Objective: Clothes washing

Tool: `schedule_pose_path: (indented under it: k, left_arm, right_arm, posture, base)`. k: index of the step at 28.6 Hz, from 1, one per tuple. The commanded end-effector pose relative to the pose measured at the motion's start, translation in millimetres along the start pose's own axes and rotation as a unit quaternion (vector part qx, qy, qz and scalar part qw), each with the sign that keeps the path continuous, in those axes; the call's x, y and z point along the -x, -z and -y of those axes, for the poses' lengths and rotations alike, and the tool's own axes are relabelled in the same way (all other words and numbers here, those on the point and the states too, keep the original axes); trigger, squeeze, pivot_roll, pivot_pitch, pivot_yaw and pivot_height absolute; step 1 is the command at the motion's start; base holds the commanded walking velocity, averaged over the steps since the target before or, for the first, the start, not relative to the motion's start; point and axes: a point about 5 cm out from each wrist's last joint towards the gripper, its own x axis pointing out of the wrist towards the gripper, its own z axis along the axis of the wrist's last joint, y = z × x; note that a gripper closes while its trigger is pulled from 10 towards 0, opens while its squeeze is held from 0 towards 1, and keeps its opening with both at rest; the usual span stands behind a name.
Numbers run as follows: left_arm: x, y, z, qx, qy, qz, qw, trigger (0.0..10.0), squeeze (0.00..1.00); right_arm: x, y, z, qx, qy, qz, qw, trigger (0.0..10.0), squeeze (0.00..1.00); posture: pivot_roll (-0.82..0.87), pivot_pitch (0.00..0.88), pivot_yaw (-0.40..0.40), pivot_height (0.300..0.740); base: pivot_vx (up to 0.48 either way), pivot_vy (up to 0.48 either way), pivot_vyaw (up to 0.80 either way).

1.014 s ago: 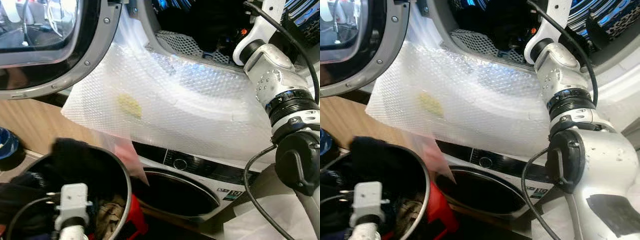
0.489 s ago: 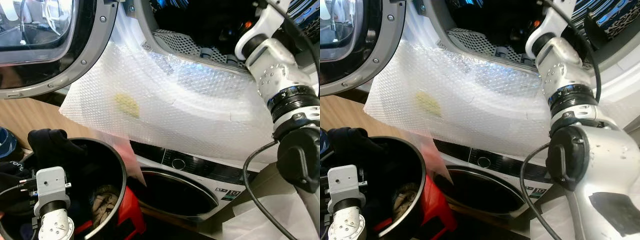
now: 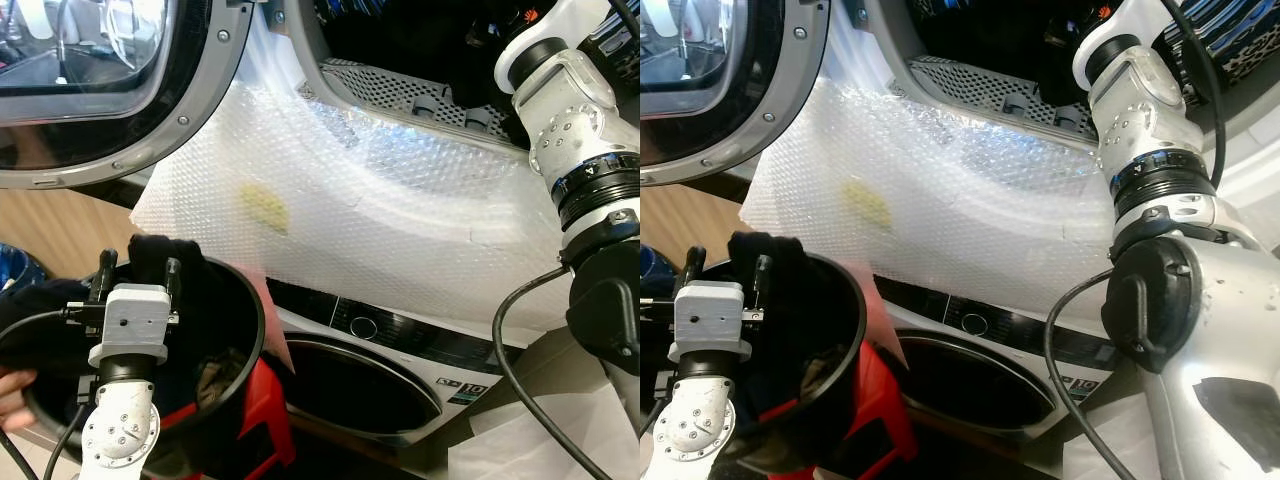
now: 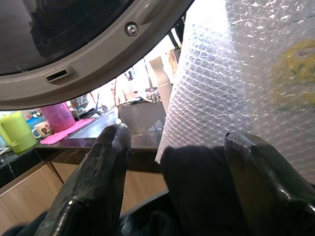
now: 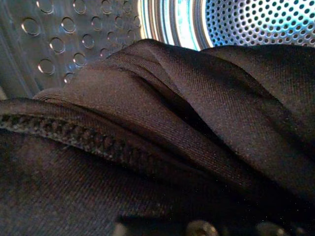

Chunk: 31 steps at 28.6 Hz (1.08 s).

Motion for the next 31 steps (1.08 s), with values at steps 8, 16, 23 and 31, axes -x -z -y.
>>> schedule_pose_path:
  k: [8,16,23,31]
  left_arm:
    - [2.1,0.7,2.3,0.001,0.008,-0.004,1.0,10.0,0.0]
    - [2.1,0.7,2.3,0.001,0.008,-0.004,1.0,10.0,0.0]
    - [10.3,-0.3,27.1,0.015,0.061,-0.015,0.998,10.0,0.0]
    - [11.1,-0.5,30.2,0.018,0.069,-0.017,0.997,10.0,0.0]
  right_arm:
    - [-0.7,-14.0,-1.3,0.003,-0.001,0.024,1.0,10.0,0.0]
    - [-0.7,-14.0,-1.3,0.003,-0.001,0.024,1.0,10.0,0.0]
    - [2.0,-26.9,15.6,-0.029,0.155,0.037,0.987,10.0,0.0]
    - [-8.5,-14.2,-22.6,0.017,0.006,0.012,1.0,10.0,0.0]
  posture:
    - [0.03,0.174,-0.1,0.74]
    - [0.03,0.174,-0.1,0.74]
    - [0.04,0.169,-0.11,0.74]
    - [0.04,0.17,-0.107,0.74]
  base:
    - [0.0,0.0,0.0]
    - [0.0,0.0,0.0]
    - [0.0,0.0,0.0]
    - [0.0,0.0,0.0]
